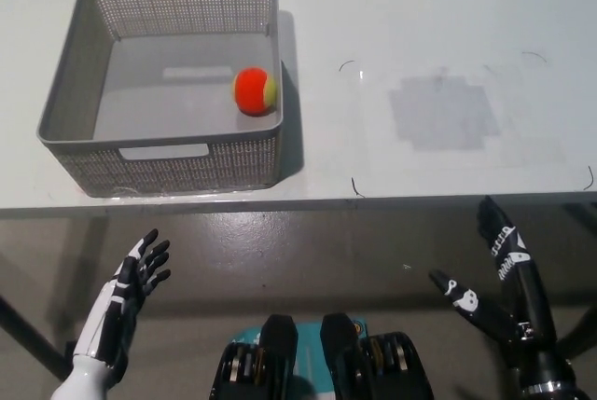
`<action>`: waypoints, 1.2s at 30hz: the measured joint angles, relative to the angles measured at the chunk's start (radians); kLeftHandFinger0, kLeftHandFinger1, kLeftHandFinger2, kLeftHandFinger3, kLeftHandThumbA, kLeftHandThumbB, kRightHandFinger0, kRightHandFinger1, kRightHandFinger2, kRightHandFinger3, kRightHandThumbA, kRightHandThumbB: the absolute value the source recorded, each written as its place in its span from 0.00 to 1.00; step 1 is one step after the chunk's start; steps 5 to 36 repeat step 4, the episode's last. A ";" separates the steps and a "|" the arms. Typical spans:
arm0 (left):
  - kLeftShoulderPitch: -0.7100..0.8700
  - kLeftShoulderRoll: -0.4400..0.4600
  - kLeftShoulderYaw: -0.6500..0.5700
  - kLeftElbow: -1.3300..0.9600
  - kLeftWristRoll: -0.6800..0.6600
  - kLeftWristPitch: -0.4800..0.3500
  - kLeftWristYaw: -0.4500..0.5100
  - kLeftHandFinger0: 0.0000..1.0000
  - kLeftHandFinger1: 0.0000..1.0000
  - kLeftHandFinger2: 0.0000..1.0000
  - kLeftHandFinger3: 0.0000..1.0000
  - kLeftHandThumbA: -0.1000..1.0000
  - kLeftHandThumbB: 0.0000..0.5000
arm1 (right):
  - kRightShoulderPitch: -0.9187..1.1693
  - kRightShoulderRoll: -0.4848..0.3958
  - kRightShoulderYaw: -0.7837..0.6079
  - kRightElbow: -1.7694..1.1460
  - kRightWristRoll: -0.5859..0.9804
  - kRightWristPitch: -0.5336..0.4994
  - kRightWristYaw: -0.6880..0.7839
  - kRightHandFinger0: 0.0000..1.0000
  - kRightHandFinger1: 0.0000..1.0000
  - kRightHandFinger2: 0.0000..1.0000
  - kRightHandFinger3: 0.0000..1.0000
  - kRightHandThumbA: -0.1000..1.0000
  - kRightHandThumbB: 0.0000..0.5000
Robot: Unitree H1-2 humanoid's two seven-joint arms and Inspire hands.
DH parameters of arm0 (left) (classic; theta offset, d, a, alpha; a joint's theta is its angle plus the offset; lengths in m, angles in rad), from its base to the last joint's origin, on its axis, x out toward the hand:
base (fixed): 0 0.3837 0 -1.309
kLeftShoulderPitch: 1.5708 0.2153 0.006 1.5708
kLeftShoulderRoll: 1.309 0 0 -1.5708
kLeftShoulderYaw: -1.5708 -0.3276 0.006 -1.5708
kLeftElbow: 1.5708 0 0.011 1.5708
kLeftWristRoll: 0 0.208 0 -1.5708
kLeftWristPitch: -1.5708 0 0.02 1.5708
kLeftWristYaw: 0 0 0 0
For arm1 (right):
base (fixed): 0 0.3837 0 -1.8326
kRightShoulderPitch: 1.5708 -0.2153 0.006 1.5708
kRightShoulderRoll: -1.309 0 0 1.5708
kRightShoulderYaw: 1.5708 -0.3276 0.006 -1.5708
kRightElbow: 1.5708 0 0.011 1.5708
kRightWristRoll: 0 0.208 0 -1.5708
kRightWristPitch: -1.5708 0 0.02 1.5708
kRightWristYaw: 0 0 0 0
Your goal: Use the right hand to pick up a tennis ball and put it into a container on the left side
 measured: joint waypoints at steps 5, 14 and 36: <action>0.000 0.000 0.000 0.000 0.000 -0.001 0.000 1.00 1.00 1.00 1.00 1.00 0.02 | -0.001 0.003 0.000 -0.005 0.003 0.008 0.013 1.00 1.00 1.00 1.00 1.00 0.69; 0.000 0.000 0.000 0.000 0.000 -0.001 0.000 1.00 1.00 1.00 1.00 1.00 0.02 | -0.001 0.003 0.000 -0.005 0.003 0.008 0.013 1.00 1.00 1.00 1.00 1.00 0.69; 0.000 0.000 0.000 0.000 0.000 -0.001 0.000 1.00 1.00 1.00 1.00 1.00 0.02 | -0.001 0.003 0.000 -0.005 0.003 0.008 0.013 1.00 1.00 1.00 1.00 1.00 0.69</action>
